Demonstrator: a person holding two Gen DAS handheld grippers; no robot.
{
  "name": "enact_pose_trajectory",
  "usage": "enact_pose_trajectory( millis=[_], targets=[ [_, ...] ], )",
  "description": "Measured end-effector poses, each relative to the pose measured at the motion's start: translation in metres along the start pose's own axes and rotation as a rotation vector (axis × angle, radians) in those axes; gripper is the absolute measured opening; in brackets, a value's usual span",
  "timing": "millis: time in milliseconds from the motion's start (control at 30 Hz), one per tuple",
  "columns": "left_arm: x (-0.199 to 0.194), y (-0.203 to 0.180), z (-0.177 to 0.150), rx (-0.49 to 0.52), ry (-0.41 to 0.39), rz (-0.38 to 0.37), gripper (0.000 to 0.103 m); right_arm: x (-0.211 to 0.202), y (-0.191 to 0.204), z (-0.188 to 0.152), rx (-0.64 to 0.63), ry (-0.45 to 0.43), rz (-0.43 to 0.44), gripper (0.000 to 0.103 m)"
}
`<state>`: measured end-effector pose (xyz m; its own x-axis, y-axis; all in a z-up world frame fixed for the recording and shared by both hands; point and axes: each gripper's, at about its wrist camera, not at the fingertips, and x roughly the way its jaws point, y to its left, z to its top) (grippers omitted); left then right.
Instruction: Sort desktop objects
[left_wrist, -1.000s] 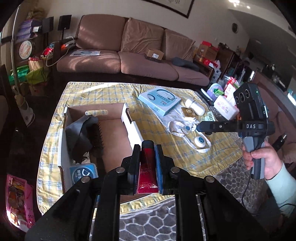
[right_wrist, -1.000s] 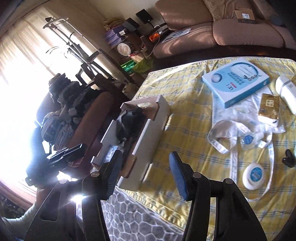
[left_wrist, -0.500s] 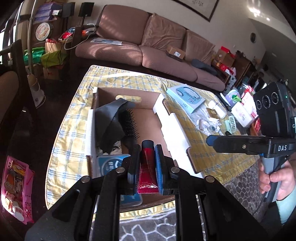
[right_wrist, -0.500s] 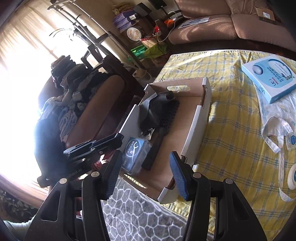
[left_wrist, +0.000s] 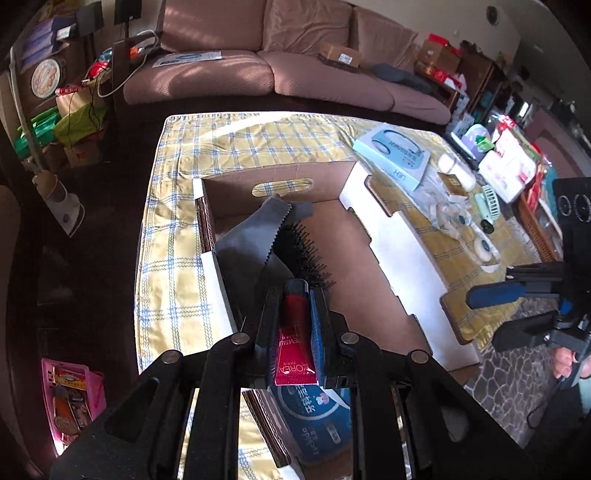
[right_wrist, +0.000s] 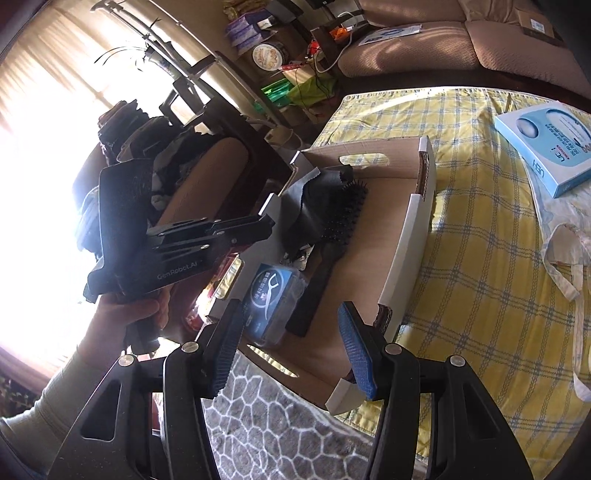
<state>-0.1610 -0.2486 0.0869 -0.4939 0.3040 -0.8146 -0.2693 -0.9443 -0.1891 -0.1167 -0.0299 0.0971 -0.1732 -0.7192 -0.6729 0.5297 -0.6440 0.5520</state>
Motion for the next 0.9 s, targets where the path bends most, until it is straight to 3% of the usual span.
enact_pose_trajectory(
  millis=[100, 167, 333, 400, 500, 533, 567, 900],
  targets=[
    [0.011, 0.003, 0.004, -0.034, -0.01, 0.008, 0.016, 0.001, -0.004, 0.002, 0.013, -0.003, -0.007, 0.056],
    [0.014, 0.002, 0.004, -0.036, -0.009, 0.033, 0.027, 0.004, -0.003, 0.006, 0.016, -0.001, -0.014, 0.056],
    [-0.003, 0.016, -0.001, -0.123, -0.047, 0.059, 0.034, 0.014, 0.009, 0.021, -0.005, -0.023, -0.048, 0.058],
    [-0.017, 0.019, -0.005, -0.149, -0.076, 0.06, 0.042, 0.019, 0.013, 0.024, -0.011, -0.032, -0.076, 0.062],
    [-0.035, 0.015, -0.01, -0.161, -0.104, 0.069, 0.064, 0.028, 0.018, 0.025, -0.009, -0.037, -0.1, 0.076],
    [-0.04, 0.013, -0.013, -0.162, -0.113, 0.079, 0.08, 0.031, 0.02, 0.026, -0.012, -0.044, -0.121, 0.089],
    [-0.043, 0.012, -0.014, -0.169, -0.12, 0.085, 0.103, 0.032, 0.021, 0.026, -0.017, -0.054, -0.144, 0.103],
    [-0.067, -0.016, -0.032, -0.188, -0.146, 0.087, 0.103, 0.02, 0.021, 0.01, -0.043, -0.054, -0.253, 0.103]
  ],
)
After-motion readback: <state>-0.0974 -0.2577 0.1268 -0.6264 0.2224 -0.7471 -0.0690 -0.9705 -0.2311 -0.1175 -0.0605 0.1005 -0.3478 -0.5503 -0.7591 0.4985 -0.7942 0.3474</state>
